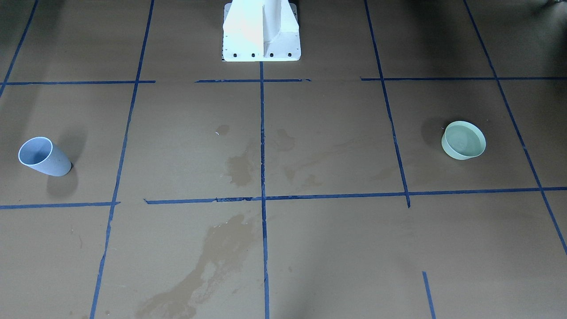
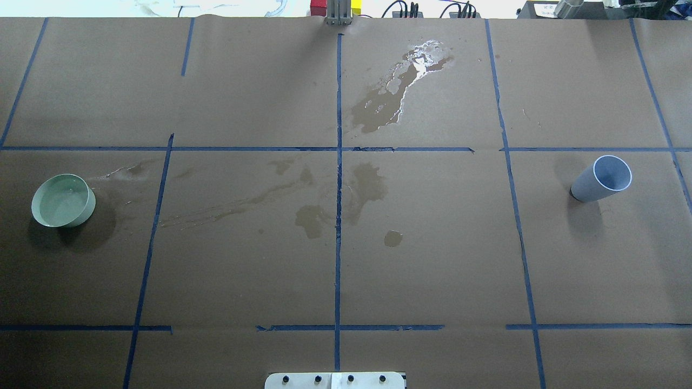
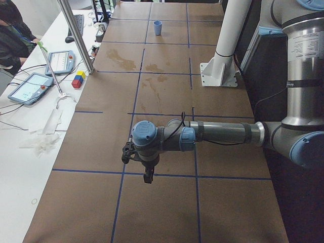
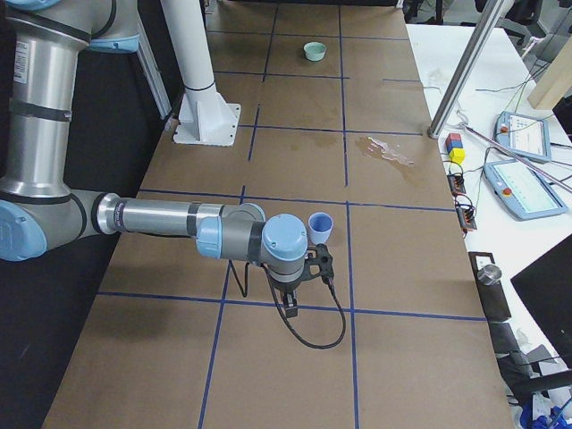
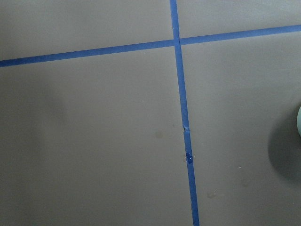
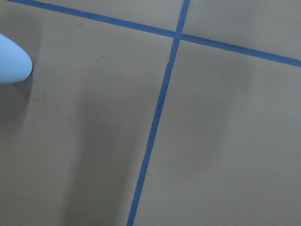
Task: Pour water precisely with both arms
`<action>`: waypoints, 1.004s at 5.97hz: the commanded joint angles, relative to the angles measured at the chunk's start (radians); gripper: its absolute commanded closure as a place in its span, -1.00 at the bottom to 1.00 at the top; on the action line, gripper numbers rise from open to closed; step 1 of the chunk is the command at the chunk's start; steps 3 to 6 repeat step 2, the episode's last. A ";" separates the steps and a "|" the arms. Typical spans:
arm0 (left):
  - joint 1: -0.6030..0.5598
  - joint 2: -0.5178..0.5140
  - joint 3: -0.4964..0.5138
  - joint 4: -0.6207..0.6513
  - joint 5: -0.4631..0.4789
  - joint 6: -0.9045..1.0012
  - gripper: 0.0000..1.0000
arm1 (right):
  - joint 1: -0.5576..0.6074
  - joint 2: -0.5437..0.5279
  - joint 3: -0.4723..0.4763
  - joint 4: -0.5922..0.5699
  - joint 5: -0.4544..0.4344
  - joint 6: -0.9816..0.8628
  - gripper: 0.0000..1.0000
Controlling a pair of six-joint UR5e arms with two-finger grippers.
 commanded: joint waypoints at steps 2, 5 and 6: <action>0.000 0.000 -0.002 0.000 -0.001 0.000 -1.00 | -0.005 0.001 0.000 0.002 -0.002 0.000 -1.00; 0.000 0.000 -0.002 0.000 -0.001 0.000 -1.00 | -0.005 0.001 0.000 0.002 -0.002 0.000 -1.00; 0.000 0.000 -0.002 0.000 -0.001 0.000 -1.00 | -0.005 0.001 0.000 0.002 -0.002 0.000 -1.00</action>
